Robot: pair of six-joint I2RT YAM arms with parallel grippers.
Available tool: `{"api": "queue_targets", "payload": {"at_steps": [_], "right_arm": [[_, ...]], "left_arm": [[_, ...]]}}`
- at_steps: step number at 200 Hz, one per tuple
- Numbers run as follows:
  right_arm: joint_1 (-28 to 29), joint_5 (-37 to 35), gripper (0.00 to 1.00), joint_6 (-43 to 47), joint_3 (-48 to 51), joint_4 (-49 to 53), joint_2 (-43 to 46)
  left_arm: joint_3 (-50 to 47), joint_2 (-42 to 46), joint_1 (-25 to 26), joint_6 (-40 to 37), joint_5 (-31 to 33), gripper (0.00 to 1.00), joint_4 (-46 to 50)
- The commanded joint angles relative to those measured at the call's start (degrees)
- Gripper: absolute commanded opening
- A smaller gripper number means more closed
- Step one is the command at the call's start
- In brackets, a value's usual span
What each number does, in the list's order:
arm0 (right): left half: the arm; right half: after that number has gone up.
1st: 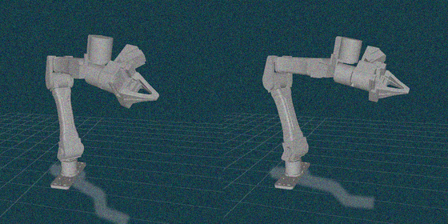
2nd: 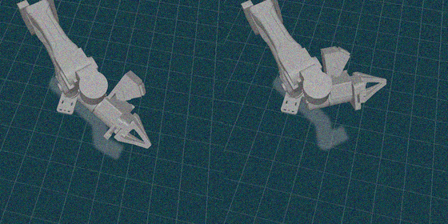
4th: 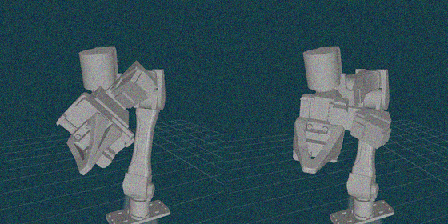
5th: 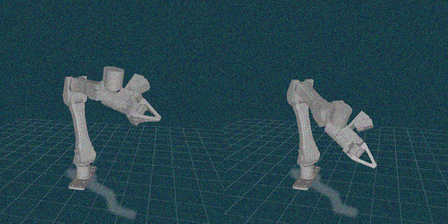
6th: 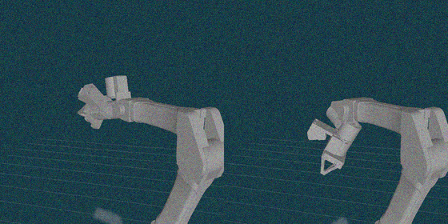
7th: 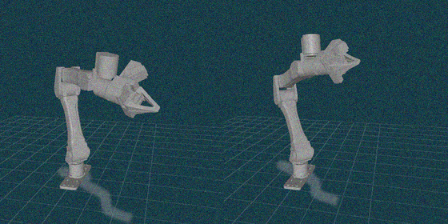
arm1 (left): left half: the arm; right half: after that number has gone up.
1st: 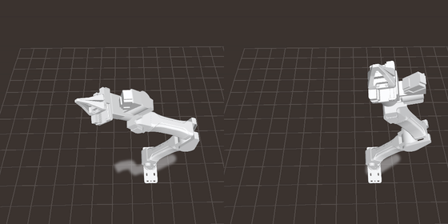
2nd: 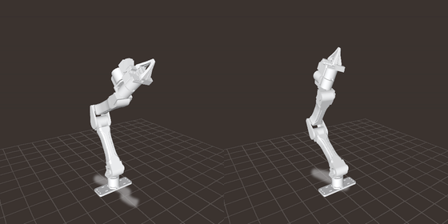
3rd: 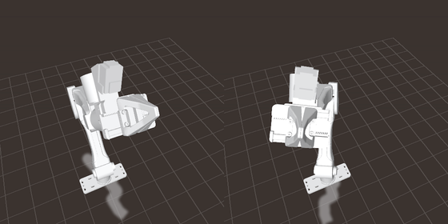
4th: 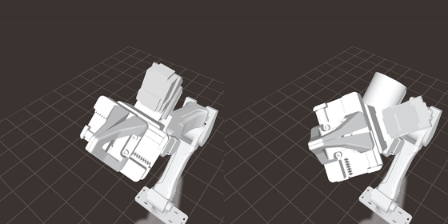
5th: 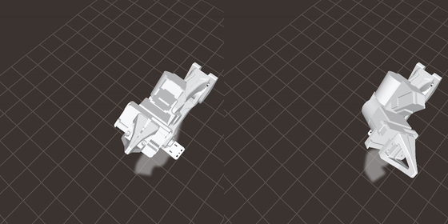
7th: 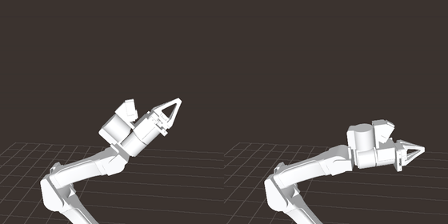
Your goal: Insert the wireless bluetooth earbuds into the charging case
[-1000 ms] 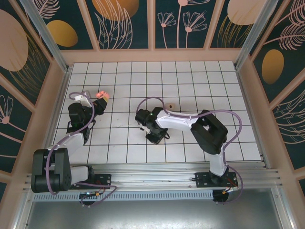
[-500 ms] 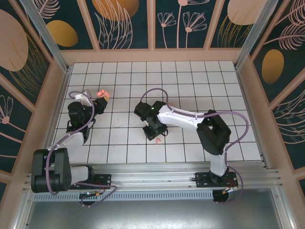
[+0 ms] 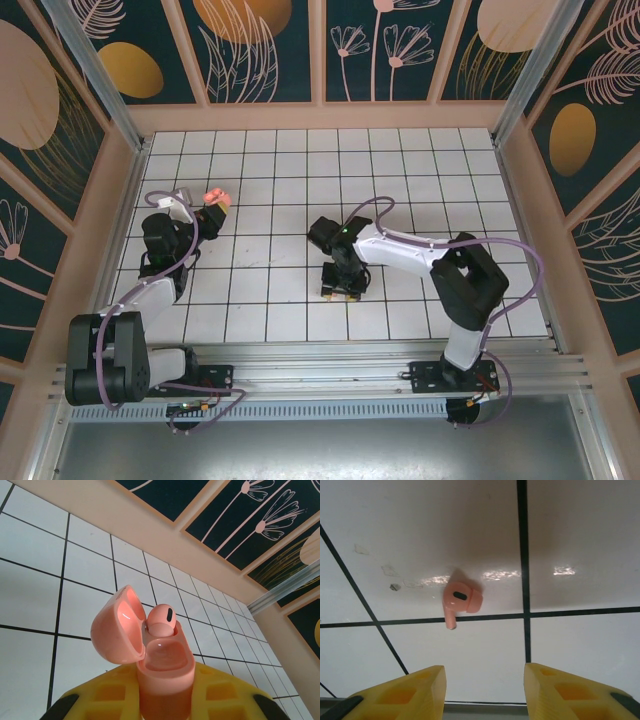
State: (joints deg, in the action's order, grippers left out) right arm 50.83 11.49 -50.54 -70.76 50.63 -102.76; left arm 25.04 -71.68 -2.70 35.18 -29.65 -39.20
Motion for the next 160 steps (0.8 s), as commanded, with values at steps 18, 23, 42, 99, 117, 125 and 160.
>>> {"api": "queue_targets", "payload": {"at_steps": [18,23,42,99,117,125,160], "right_arm": [[-1.0,-0.6,0.46,-2.1,-1.4,-2.1,-3.5],[-1.1,-0.8,0.46,-1.9,-1.5,-2.2,-3.8],[-1.4,-0.8,0.45,-1.5,-1.8,-2.9,-4.9],[-1.6,-1.2,0.41,-0.7,-3.1,-4.8,-7.1],[-1.8,-1.4,0.40,-0.3,-3.4,-4.7,-7.5],[-1.9,-1.3,0.39,-0.2,-3.4,-4.9,-7.6],[-2.1,-1.2,0.35,0.5,-3.4,-5.2,-8.3]], "left_arm": [[0.8,-0.7,-0.3,-0.1,-1.3,0.15,-2.1],[0.9,-0.7,-0.3,-0.1,-1.4,0.15,-2.2],[1.1,-1.0,-0.3,0.0,-1.4,0.15,-2.3],[0.9,-0.9,-0.3,0.2,-1.8,0.15,-2.4],[0.7,-1.0,-0.3,0.2,-1.9,0.15,-2.4],[0.7,-1.0,-0.3,0.2,-1.7,0.15,-2.4],[0.8,-0.8,-0.4,-0.1,-1.9,0.15,-2.1]]}}
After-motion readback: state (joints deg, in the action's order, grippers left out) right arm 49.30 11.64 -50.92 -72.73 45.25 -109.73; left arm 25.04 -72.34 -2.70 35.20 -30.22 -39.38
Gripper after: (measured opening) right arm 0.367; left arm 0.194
